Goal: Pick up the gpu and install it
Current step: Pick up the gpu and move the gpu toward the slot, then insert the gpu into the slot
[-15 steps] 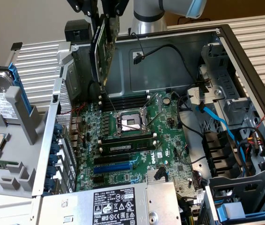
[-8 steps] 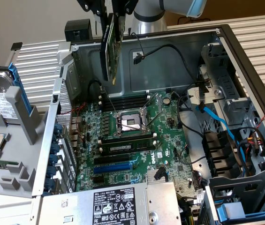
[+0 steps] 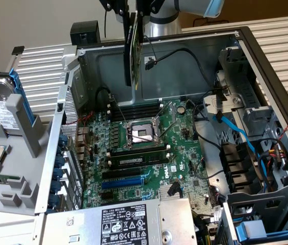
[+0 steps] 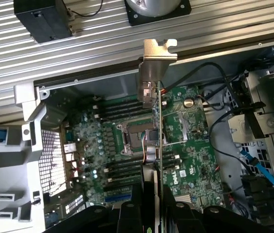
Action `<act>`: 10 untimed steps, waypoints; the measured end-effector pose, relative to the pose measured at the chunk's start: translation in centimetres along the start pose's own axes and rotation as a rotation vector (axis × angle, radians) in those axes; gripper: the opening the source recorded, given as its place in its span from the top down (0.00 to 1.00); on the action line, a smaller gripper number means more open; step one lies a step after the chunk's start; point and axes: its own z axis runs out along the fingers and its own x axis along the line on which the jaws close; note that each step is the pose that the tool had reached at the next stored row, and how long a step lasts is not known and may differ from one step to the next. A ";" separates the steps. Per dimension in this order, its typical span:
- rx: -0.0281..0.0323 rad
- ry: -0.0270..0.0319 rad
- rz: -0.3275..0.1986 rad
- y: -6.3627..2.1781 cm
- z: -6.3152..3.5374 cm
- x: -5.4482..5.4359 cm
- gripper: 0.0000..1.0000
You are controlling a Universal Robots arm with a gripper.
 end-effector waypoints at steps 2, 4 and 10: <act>0.0002 0.0005 0.000 0.00 0.00 0.0 0.73; 0.0002 0.0006 0.000 0.01 0.00 0.0 0.73; 0.0002 0.0006 0.000 0.01 0.00 0.0 0.73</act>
